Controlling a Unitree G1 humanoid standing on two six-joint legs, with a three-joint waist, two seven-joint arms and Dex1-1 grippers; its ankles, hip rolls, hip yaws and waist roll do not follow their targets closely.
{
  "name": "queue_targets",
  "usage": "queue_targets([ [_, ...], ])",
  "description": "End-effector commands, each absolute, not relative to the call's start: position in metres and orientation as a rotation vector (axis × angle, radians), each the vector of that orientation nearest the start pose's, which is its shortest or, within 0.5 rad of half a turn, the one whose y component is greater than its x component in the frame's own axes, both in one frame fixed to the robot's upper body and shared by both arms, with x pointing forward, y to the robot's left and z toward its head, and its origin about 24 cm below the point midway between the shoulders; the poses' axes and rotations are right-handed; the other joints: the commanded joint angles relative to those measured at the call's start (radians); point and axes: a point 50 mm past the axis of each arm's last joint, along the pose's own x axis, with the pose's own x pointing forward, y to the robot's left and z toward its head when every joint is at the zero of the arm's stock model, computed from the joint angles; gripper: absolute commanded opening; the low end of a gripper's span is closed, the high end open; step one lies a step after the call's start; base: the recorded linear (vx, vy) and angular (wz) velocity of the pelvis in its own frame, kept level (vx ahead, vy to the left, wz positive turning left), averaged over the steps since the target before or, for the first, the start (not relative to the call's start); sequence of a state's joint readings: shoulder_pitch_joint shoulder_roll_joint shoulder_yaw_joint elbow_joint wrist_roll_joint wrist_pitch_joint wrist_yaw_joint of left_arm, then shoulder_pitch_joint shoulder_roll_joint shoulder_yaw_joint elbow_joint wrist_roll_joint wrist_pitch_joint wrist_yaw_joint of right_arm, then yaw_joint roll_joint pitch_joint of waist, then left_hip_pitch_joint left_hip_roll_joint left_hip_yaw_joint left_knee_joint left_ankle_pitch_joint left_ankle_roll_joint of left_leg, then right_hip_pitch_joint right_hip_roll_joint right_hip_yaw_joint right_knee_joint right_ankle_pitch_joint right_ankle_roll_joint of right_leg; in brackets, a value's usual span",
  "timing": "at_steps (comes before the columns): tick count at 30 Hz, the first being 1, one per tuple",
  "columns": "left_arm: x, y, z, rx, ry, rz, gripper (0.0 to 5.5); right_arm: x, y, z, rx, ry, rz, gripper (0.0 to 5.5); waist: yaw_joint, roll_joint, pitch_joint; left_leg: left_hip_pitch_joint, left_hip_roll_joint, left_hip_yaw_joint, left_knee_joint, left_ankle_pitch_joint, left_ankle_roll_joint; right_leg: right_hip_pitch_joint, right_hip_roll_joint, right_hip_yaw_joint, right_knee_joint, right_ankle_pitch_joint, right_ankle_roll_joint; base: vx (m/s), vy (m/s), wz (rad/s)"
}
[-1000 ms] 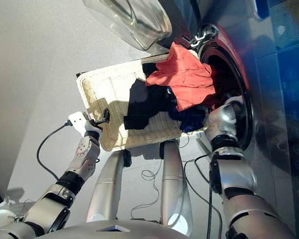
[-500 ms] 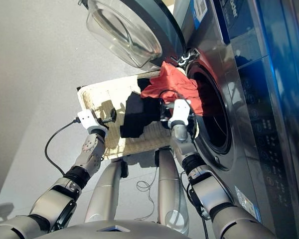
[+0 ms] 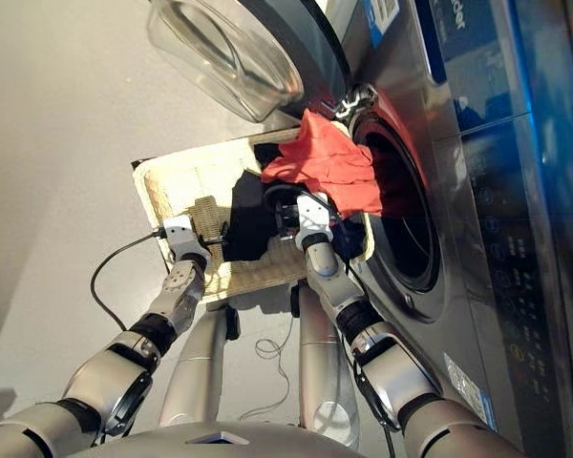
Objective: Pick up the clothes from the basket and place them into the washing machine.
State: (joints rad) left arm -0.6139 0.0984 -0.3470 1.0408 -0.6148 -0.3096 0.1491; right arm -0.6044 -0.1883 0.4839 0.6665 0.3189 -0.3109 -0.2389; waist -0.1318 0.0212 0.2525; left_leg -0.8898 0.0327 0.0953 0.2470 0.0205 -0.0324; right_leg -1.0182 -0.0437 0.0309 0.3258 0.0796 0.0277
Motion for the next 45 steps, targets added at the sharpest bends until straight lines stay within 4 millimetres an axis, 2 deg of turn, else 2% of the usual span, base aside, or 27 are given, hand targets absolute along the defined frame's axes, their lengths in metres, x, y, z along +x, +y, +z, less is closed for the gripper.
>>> queue_targets([
  [1,0.357,0.140,0.028,-0.148,0.153,0.087,5.50,0.343,-0.061,0.125,-0.015,-0.375,0.268,5.50,-0.022,-0.031,0.067,-0.039,0.024,-0.033,0.174,-0.168,0.020,0.009,0.019,-0.028,-0.003,-0.067,0.079,0.000,-0.007,-0.264],
  [3,0.363,0.148,0.035,-0.126,0.143,0.102,5.50,0.342,-0.060,0.130,0.002,-0.397,0.275,5.50,-0.033,-0.037,0.071,-0.071,0.033,-0.041,0.190,-0.169,0.019,-0.019,0.025,-0.030,0.008,-0.070,0.078,0.000,-0.008,-0.088],
  [6,0.372,0.162,0.050,-0.096,0.114,0.121,5.50,0.343,-0.060,0.136,0.017,-0.416,0.279,5.50,-0.047,-0.041,0.074,-0.114,0.045,-0.043,0.223,-0.180,0.020,-0.068,0.035,-0.028,0.043,-0.079,0.077,0.000,0.000,0.000],
  [9,0.378,0.171,0.062,-0.114,0.082,0.137,5.50,0.343,-0.058,0.137,0.030,-0.415,0.288,5.50,-0.055,-0.039,0.071,-0.142,0.048,-0.044,0.236,-0.187,0.020,-0.101,0.042,-0.033,0.066,-0.086,0.076,0.017,0.002,-0.123],
  [10,0.379,0.174,0.064,-0.121,0.077,0.140,3.39,0.343,-0.059,0.136,0.029,-0.412,0.288,5.50,-0.058,-0.039,0.070,-0.148,0.049,-0.047,0.239,-0.188,0.020,-0.108,0.041,-0.034,0.072,-0.084,0.078,0.000,0.000,0.000],
  [11,0.381,0.173,0.068,-0.132,0.064,0.138,2.11,0.343,-0.059,0.136,0.027,-0.408,0.289,5.50,-0.061,-0.038,0.068,-0.152,0.049,-0.048,0.241,-0.191,0.020,-0.114,0.042,-0.035,0.075,-0.085,0.077,0.000,0.000,0.000],
  [12,0.381,0.172,0.070,-0.139,0.055,0.131,1.25,0.343,-0.059,0.134,0.026,-0.402,0.289,5.50,-0.064,-0.038,0.066,-0.156,0.049,-0.046,0.245,-0.193,0.020,-0.115,0.041,-0.038,0.075,-0.086,0.075,0.000,0.000,0.000],
  [13,0.381,0.171,0.071,-0.138,0.051,0.125,0.11,0.343,-0.059,0.133,0.024,-0.400,0.290,5.50,-0.065,-0.038,0.062,-0.158,0.048,-0.045,0.245,-0.195,0.021,-0.116,0.041,-0.039,0.074,-0.086,0.075,0.000,0.000,0.000],
  [18,0.381,0.160,0.072,-0.156,0.033,0.081,0.00,0.342,-0.061,0.123,0.009,-0.366,0.289,5.50,-0.065,-0.028,0.044,-0.148,0.035,-0.050,0.230,-0.191,0.023,-0.111,0.037,-0.040,0.070,-0.081,0.078,0.000,0.000,0.000],
  [22,0.378,0.146,0.070,-0.184,0.016,0.027,0.00,0.341,-0.064,0.110,-0.014,-0.322,0.288,5.50,-0.060,-0.017,0.026,-0.102,0.022,-0.052,0.189,-0.182,0.021,-0.071,0.025,-0.041,0.042,-0.071,0.081,0.000,0.000,0.000],
  [23,0.375,0.141,0.069,-0.210,0.004,0.001,0.00,0.340,-0.067,0.102,-0.033,-0.297,0.291,5.50,-0.054,-0.012,0.020,-0.066,0.015,-0.051,0.159,-0.173,0.016,-0.036,0.017,-0.039,0.018,-0.062,0.081,0.000,0.000,0.000],
  [26,0.371,0.139,0.065,-0.233,0.003,-0.015,0.00,0.340,-0.071,0.092,-0.062,-0.257,0.288,5.50,-0.047,-0.010,0.025,-0.015,0.007,-0.048,0.125,-0.162,0.012,0.016,0.010,-0.042,-0.014,-0.049,0.084,0.000,0.000,0.000],
  [27,0.367,0.134,0.064,-0.279,-0.017,-0.045,0.00,0.339,-0.076,0.079,-0.117,-0.211,0.292,5.50,-0.037,-0.006,0.030,0.044,-0.001,-0.051,0.080,-0.140,0.003,0.076,0.001,-0.043,-0.054,-0.034,0.085,0.000,0.000,0.000],
  [28,0.367,0.134,0.064,-0.279,-0.017,-0.045,0.00,0.339,-0.076,0.079,-0.117,-0.211,0.292,5.50,-0.038,-0.007,0.034,0.050,-0.002,-0.050,0.077,-0.139,0.003,0.082,0.001,-0.043,-0.056,-0.033,0.085,0.000,0.000,0.000],
  [29,0.363,0.133,0.061,-0.300,-0.018,-0.059,0.00,0.337,-0.078,0.069,-0.161,-0.171,0.308,5.50,-0.029,-0.006,0.034,0.103,-0.011,-0.050,0.040,-0.126,-0.003,0.139,-0.004,-0.048,-0.093,-0.022,0.088,0.000,0.000,0.000],
  [30,0.363,0.133,0.061,-0.300,-0.018,-0.059,0.00,0.337,-0.078,0.069,-0.161,-0.171,0.308,5.50,-0.030,-0.006,0.037,0.107,-0.011,-0.050,0.038,-0.125,-0.003,0.143,-0.004,-0.048,-0.094,-0.022,0.088,0.000,0.000,0.000],
  [32,0.356,0.124,0.062,-0.361,-0.051,-0.108,0.00,0.333,-0.084,0.051,-0.272,-0.109,0.338,5.50,-0.013,-0.001,0.032,0.188,-0.021,-0.054,-0.004,-0.109,-0.007,0.230,-0.013,-0.056,-0.137,-0.009,0.090,0.000,0.000,0.000],
  [33,0.356,0.124,0.062,-0.361,-0.051,-0.107,0.00,0.333,-0.084,0.051,-0.272,-0.109,0.338,5.50,-0.013,-0.001,0.034,0.191,-0.021,-0.054,-0.006,-0.108,-0.007,0.232,-0.013,-0.056,-0.138,-0.009,0.090,-0.052,-0.044,0.010],
  [34,0.348,0.117,0.062,-0.422,-0.072,-0.150,0.00,0.328,-0.086,0.041,-0.340,-0.086,0.373,5.50,-0.007,-0.005,0.029,0.234,-0.034,-0.050,-0.034,-0.070,-0.003,0.280,-0.024,-0.057,-0.168,0.018,0.086,-0.055,-0.041,-0.004],
  [35,0.345,0.116,0.060,-0.436,-0.072,-0.164,0.00,0.326,-0.088,0.036,-0.359,-0.072,0.382,5.50,-0.003,-0.004,0.028,0.254,-0.036,-0.052,-0.041,-0.067,-0.003,0.304,-0.029,-0.062,-0.176,0.017,0.086,-0.052,-0.049,0.009],
  [37,0.342,0.114,0.060,-0.456,-0.076,-0.177,0.00,0.323,-0.088,0.034,-0.373,-0.072,0.397,5.50,0.000,-0.004,0.028,0.278,-0.038,-0.050,-0.051,-0.064,-0.004,0.331,-0.031,-0.065,-0.187,0.018,0.087,0.000,0.000,0.000],
  [38,0.337,0.108,0.061,-0.481,-0.091,-0.224,0.00,0.317,-0.087,0.030,-0.456,-0.081,0.466,5.50,0.011,-0.002,0.025,0.329,-0.041,-0.055,-0.072,-0.062,-0.004,0.379,-0.032,-0.070,-0.198,0.014,0.088,0.000,0.000,0.000],
  [40,0.334,0.105,0.061,-0.489,-0.091,-0.247,0.00,0.314,-0.086,0.028,-0.487,-0.083,0.500,5.50,0.015,-0.001,0.023,0.352,-0.040,-0.053,-0.082,-0.061,-0.004,0.404,-0.035,-0.073,-0.206,0.014,0.088,0.000,0.000,0.000],
  [41,0.328,0.101,0.059,-0.506,-0.088,-0.282,0.00,0.308,-0.084,0.026,-0.557,-0.101,0.571,5.50,0.020,0.002,0.019,0.399,-0.043,-0.055,-0.105,-0.057,-0.005,0.453,-0.037,-0.076,-0.226,0.013,0.090,0.051,-0.028,0.117],
  [45,0.321,0.095,0.059,-0.529,-0.091,-0.332,0.00,0.300,-0.079,0.027,-0.598,-0.134,0.653,5.50,0.027,0.005,0.009,0.468,-0.042,-0.056,-0.139,-0.049,-0.007,0.520,-0.039,-0.084,-0.250,0.011,0.092,0.029,-0.010,0.056],
])
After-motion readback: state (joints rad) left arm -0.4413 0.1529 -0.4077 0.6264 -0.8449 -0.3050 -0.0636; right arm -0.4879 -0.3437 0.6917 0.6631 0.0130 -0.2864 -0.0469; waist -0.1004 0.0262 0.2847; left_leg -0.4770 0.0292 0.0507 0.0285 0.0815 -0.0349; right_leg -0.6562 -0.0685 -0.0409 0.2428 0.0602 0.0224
